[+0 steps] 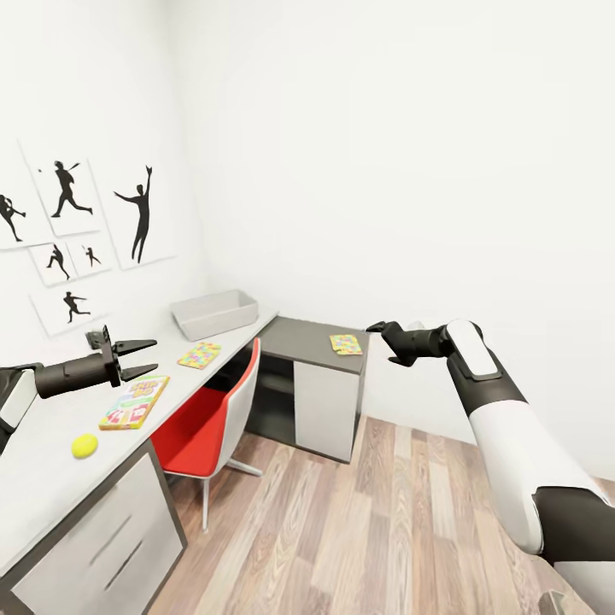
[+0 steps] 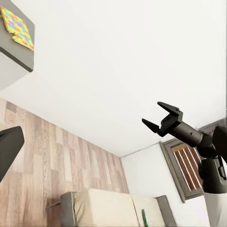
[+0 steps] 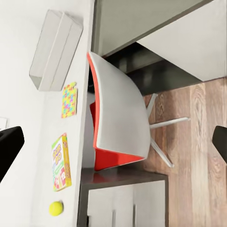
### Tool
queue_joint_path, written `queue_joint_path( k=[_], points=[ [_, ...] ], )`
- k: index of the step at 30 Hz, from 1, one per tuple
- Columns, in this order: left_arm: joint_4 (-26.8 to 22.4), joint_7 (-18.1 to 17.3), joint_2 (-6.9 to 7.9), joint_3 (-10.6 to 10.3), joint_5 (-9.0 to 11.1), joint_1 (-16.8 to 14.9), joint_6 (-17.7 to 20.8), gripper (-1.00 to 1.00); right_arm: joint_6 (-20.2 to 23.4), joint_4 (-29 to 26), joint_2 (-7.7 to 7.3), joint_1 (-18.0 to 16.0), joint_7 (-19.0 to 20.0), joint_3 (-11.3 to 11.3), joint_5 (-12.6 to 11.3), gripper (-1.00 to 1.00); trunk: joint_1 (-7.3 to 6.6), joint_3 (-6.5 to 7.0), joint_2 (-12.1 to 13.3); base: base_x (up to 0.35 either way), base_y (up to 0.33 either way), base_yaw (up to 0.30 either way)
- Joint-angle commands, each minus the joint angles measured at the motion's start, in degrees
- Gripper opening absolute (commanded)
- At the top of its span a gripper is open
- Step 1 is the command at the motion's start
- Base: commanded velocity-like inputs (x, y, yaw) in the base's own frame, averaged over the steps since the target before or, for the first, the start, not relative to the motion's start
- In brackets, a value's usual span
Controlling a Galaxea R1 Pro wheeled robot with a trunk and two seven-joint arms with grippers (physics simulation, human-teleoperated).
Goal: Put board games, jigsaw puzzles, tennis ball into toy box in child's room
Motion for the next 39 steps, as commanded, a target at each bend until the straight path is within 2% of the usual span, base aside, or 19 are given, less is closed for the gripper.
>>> queue_joint_path(
  k=[1, 18, 30, 35, 39],
  points=[
    [0.0, -0.1, 0.03, 0.0, 0.0, 0.0, 0.4, 1.0, 0.1, 0.0, 0.02, -0.1, -0.6, -0.1, -0.6, 1.0, 0.02, -0.14, -0.1, -0.195, 0.177, -0.281],
    [0.5, 0.0, 0.03, 0.0, -0.2, 0.1, 0.1, 1.0, 0.0, 0.3, 0.14, 0.2, -0.6, 0.1, -0.5, 1.0, 0.02, -0.14, -0.1, -0.188, 0.17, -0.281],
    [1.6, 0.3, -0.09, -0.1, -2.8, 0.6, -0.1, 1.0, -1.6, 3.6, 0.79, 2.5, -0.6, 0.5, -0.2, 1.0, 0.02, -0.14, -0.1, -0.105, 0.079, -0.281],
    [1.7, 0.4, -0.13, -0.1, -3.5, 0.8, -0.1, 1.0, -3.4, 5.6, 1.58, 2.8, -0.5, 1.7, 1.4, 1.0, 0.02, -0.14, -0.1, -0.014, 0.009, -0.281],
    [1.7, 0.6, -0.16, -0.1, -3.7, 1.4, -0.2, 1.0, -5.3, 7.3, 2.45, 3.0, -0.5, 3.8, 4.0, 1.0, 0.02, -0.14, -0.1, -0.004, 0.003, -0.281]
  ],
)
